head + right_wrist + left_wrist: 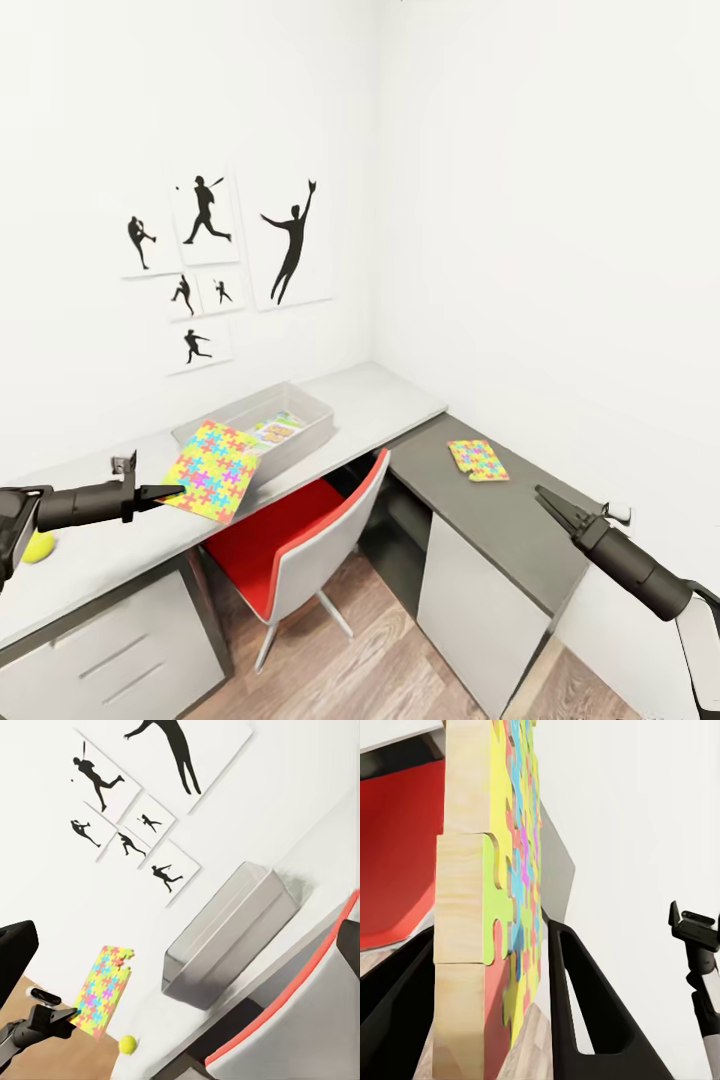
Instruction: Put all the toys in the child's room - the three board games (two on the bed and one on the table), the two jigsaw puzzles on the table, and the tennis ball on the table - inside the toy box on the table in the child's room.
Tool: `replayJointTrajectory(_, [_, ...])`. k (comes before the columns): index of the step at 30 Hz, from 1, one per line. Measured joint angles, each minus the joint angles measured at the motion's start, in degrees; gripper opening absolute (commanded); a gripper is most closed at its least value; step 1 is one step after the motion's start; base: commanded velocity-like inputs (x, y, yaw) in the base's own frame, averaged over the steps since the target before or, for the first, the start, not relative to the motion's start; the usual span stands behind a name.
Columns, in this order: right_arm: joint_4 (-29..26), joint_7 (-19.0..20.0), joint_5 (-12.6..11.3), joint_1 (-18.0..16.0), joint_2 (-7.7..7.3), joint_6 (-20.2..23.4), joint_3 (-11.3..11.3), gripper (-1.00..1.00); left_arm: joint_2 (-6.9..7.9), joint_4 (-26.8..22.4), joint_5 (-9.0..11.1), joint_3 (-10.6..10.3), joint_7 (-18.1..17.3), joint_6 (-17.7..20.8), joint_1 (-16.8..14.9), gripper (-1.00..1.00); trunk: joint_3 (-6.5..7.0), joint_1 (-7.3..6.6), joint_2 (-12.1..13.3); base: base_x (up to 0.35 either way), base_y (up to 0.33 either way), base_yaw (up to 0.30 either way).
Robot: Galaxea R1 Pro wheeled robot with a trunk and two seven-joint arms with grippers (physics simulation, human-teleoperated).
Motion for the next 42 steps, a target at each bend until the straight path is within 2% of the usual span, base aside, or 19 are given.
replayJointTrajectory(7, [0.0, 0.2, 0.0, 0.0, 0.00, 0.0, 0.0, 1.00, 0.54, 0.0, 0.1, 0.1, 0.0, -0.1, 0.0, -1.00, 0.03, -0.01, 0.0, 0.201, 0.000, -0.019])
replayJointTrajectory(10, [0.0, 0.1, 0.1, 0.0, 0.02, 0.0, 0.0, 1.00, 0.98, 0.0, 0.1, 0.1, 0.0, -0.1, 0.1, -1.00, 0.03, 0.00, 0.0, 0.015, 0.000, 0.000])
replayJointTrajectory(18, [0.0, 0.3, 0.1, 0.0, 0.00, 0.0, 0.0, 1.00, 1.01, 0.0, 0.1, 0.1, 0.0, -0.2, 0.0, -1.00, 0.08, 0.00, 0.0, 0.002, 0.026, -0.035])
replayJointTrajectory(28, [0.0, 0.3, 0.0, 0.0, 0.00, 0.0, 0.0, 1.00, 1.01, 0.0, 0.1, 0.1, 0.0, -0.2, 0.0, -1.00, 0.58, -0.01, 0.0, 0.046, 0.242, -0.200])
replayJointTrajectory(42, [0.0, 0.2, 0.1, 0.0, 0.08, -0.1, 0.0, 1.00, 1.19, 0.0, 0.1, 0.1, 0.0, -0.2, 0.1, -1.00, 1.23, -0.02, 0.0, 0.228, 0.250, -0.182])
